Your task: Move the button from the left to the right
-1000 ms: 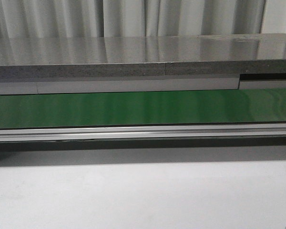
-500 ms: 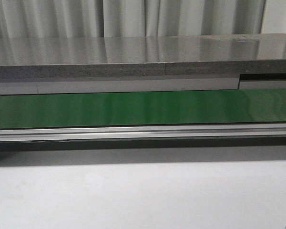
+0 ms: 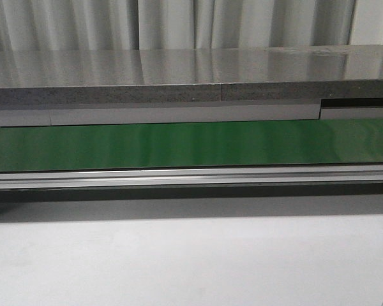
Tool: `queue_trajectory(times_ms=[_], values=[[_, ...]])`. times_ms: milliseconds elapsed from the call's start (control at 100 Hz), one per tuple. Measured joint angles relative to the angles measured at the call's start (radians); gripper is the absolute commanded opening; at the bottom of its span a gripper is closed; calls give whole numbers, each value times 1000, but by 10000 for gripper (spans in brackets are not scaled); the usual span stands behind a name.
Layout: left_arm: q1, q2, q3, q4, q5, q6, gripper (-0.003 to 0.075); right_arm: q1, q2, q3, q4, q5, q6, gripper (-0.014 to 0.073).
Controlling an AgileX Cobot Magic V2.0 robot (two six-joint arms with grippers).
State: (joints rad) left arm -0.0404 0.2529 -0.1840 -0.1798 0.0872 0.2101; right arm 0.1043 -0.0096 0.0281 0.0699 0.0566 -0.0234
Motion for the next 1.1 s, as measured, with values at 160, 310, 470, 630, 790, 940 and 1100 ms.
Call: queue_trajectory(times_ms=[160, 310, 470, 630, 790, 940, 1100], values=[[0, 0, 0, 0, 0, 0, -20, 0, 0, 0, -2, 2, 0, -89], [0, 0, 0, 0, 0, 0, -21, 0, 0, 0, -2, 2, 0, -89], [0, 0, 0, 0, 0, 0, -21, 0, 0, 0, -2, 2, 0, -89], [0, -8, 0, 54, 0, 0, -21, 0, 0, 0, -2, 2, 0, -89], [0, -73, 37, 117, -2, -41, -21, 0, 0, 0, -2, 2, 0, -89], [0, -169, 118, 166, -2, -137, -21, 0, 0, 0, -2, 2, 0, -89], [0, -252, 186, 230, 10, -257, -21, 0, 0, 0, -2, 2, 0, -89]])
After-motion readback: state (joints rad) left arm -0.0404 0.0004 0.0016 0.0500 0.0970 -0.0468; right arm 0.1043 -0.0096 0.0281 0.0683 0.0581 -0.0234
